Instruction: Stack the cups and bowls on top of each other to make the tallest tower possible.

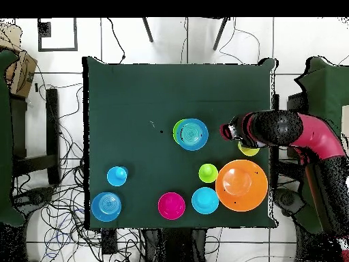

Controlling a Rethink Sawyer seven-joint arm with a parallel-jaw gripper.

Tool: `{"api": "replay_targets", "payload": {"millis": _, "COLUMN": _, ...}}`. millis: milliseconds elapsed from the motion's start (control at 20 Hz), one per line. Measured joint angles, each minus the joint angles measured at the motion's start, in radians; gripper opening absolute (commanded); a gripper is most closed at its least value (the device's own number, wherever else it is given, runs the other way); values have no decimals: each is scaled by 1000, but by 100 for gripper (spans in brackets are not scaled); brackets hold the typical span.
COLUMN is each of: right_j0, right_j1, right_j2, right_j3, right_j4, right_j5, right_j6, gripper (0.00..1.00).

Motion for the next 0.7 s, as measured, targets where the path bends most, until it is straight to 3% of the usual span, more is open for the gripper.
{"api": "replay_targets", "payload": {"millis": 700, "right_j0": 0, "right_j1": 0, "right_j2": 0, "right_j3": 56, "right_j4": -17, "right_j5": -115, "right_j6": 0, "gripper": 0}}
